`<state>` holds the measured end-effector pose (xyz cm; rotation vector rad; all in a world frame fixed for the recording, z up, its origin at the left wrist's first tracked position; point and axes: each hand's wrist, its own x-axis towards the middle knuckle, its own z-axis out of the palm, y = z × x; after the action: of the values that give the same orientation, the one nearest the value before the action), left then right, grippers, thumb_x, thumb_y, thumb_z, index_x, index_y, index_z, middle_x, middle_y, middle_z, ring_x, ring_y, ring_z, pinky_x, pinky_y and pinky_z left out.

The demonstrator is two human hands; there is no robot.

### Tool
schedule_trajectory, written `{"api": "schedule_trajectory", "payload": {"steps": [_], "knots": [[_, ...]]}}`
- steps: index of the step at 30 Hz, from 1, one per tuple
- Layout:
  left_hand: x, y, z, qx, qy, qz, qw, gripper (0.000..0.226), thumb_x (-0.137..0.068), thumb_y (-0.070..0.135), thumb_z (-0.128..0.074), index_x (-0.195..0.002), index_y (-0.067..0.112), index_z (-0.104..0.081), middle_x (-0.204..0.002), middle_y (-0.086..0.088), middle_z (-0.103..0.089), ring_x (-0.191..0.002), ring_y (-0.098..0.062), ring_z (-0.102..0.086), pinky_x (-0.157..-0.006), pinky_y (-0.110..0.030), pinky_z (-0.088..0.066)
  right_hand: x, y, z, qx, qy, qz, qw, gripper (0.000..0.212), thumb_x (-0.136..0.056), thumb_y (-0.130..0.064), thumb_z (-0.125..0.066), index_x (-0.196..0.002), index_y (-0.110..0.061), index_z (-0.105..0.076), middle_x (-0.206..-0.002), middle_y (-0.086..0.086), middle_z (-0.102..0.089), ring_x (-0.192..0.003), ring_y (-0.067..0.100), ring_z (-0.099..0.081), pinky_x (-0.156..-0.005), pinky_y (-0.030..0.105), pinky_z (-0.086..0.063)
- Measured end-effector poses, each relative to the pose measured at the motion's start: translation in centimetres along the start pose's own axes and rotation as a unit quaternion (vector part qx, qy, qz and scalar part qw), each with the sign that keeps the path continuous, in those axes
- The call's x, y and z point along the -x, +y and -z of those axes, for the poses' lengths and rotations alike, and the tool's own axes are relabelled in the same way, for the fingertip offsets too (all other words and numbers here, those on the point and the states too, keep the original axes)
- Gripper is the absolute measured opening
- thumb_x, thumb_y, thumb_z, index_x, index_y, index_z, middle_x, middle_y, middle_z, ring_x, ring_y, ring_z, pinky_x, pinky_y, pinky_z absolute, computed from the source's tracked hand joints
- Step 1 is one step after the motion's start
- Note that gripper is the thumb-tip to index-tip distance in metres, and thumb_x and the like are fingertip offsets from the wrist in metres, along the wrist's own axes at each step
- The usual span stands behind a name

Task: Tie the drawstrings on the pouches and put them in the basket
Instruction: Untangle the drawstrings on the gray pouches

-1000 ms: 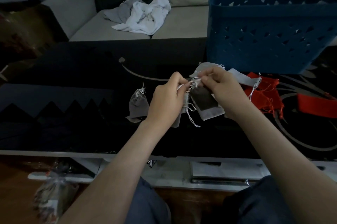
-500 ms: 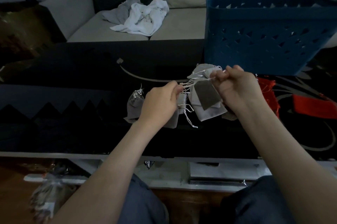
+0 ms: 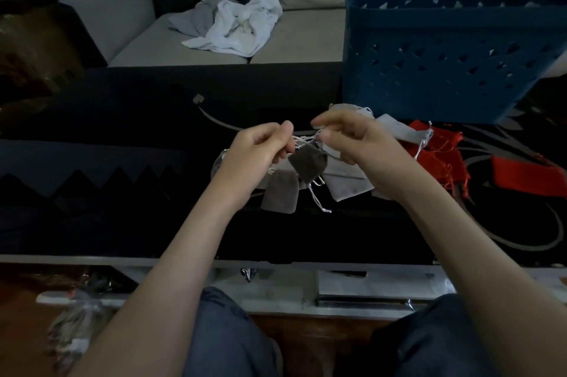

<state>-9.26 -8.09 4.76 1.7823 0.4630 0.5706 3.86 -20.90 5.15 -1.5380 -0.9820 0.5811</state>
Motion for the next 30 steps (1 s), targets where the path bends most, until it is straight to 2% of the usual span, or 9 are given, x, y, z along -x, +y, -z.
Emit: {"api": "schedule_trajectory", "payload": {"steps": [3, 5, 11, 14, 17, 21, 24, 26, 30], "knots": [[-0.1, 0.2, -0.2, 0.103, -0.069, 0.013, 0.992, 0.039, -0.097, 0.015, -0.049, -0.064, 0.021, -0.07, -0.065, 0.004, -0.053, -0.063, -0.003, -0.046, -0.061, -0.018, -0.035, 0.0, -0.1, -0.8, -0.005, -0.054, -0.006, 0.998, 0.015, -0.092, -0.002, -0.054, -0.098, -0.013, -0.063, -0.076, 0.0, -0.056, -0.058, -0.005, -0.049, -0.053, 0.008, -0.036], [0.0, 0.2, -0.2, 0.117, -0.09, -0.001, 0.989, 0.033, -0.094, 0.015, -0.05, -0.071, 0.022, -0.073, -0.067, 0.007, -0.056, -0.065, -0.003, -0.047, -0.062, -0.017, -0.036, -0.2, -0.2, -0.9, -0.018, -0.066, -0.009, 0.998, 0.015, -0.093, -0.003, -0.052, -0.093, -0.014, -0.062, -0.073, -0.001, -0.055, -0.057, -0.002, -0.046, -0.053, 0.011, -0.033], [0.0, 0.3, -0.9, 0.017, 0.022, -0.034, 0.999, 0.02, -0.096, 0.015, -0.052, -0.085, 0.016, -0.068, -0.079, 0.006, -0.064, -0.075, -0.001, -0.058, -0.068, -0.014, -0.044, -0.1, -0.4, -0.9, -0.033, -0.069, -0.019, 0.997, 0.023, -0.097, -0.008, -0.046, -0.079, -0.014, -0.059, -0.067, -0.008, -0.052, -0.055, 0.001, -0.04, -0.051, 0.014, -0.03], [-0.1, -0.3, -1.7, -0.087, 0.063, -0.061, 0.992, 0.014, -0.095, 0.02, -0.056, -0.084, 0.017, -0.065, -0.08, 0.003, -0.064, -0.077, -0.007, -0.06, -0.074, -0.022, -0.047, 0.0, -0.3, -1.2, -0.021, -0.072, -0.024, 0.997, 0.019, -0.095, -0.008, -0.05, -0.078, -0.013, -0.057, -0.061, -0.013, -0.054, -0.054, 0.0, -0.041, -0.051, 0.014, -0.029], [-0.3, -0.6, -2.3, -0.134, 0.078, -0.056, 0.986, 0.016, -0.095, 0.024, -0.056, -0.082, 0.016, -0.063, -0.073, 0.007, -0.061, -0.069, 0.0, -0.055, -0.067, -0.018, -0.044, 0.0, -0.3, -1.4, -0.021, -0.039, -0.019, 0.999, 0.016, -0.094, -0.007, -0.053, -0.079, -0.012, -0.058, -0.064, -0.007, -0.054, -0.05, -0.002, -0.041, -0.049, 0.012, -0.031], [-0.1, -0.2, -2.7, -0.126, 0.068, -0.032, 0.989, 0.018, -0.095, 0.025, -0.056, -0.079, 0.02, -0.064, -0.066, 0.012, -0.058, -0.062, 0.006, -0.053, -0.059, -0.01, -0.038, -0.1, -0.3, -1.6, -0.025, 0.018, 0.005, 1.0, 0.012, -0.093, -0.008, -0.055, -0.082, -0.011, -0.058, -0.067, -0.003, -0.054, -0.054, -0.003, -0.046, -0.053, 0.009, -0.037], [0.2, 0.2, -3.0, -0.105, 0.04, -0.012, 0.994, 0.018, -0.095, 0.023, -0.055, -0.083, 0.018, -0.068, -0.075, 0.007, -0.065, -0.073, -0.003, -0.06, -0.07, -0.022, -0.047, -0.1, 0.0, -1.4, -0.01, 0.039, 0.014, 0.999, 0.004, -0.09, -0.012, -0.061, -0.09, -0.016, -0.059, -0.073, -0.003, -0.057, -0.071, 0.011, -0.054, -0.069, 0.023, -0.046], [0.2, 0.4, -3.0, -0.098, 0.036, -0.01, 0.994, 0.018, -0.095, 0.023, -0.056, -0.084, 0.018, -0.069, -0.079, 0.004, -0.067, -0.077, -0.008, -0.062, -0.075, -0.028, -0.049, 0.0, 0.1, -1.3, 0.004, 0.039, 0.028, 0.999, 0.012, -0.089, -0.012, -0.062, -0.098, -0.019, -0.06, -0.076, 0.0, -0.057, -0.076, 0.017, -0.053, -0.075, 0.031, -0.047], [0.3, 0.5, -3.0, -0.083, 0.031, -0.005, 0.996, 0.021, -0.094, 0.025, -0.056, -0.078, 0.022, -0.069, -0.075, 0.001, -0.066, -0.077, -0.012, -0.062, -0.078, -0.037, -0.05, 0.2, -0.2, -1.4, 0.039, 0.045, 0.055, 0.997, 0.009, -0.091, -0.007, -0.058, -0.093, -0.013, -0.064, -0.082, -0.002, -0.061, -0.076, 0.005, -0.055, -0.074, 0.022, -0.048]]}}
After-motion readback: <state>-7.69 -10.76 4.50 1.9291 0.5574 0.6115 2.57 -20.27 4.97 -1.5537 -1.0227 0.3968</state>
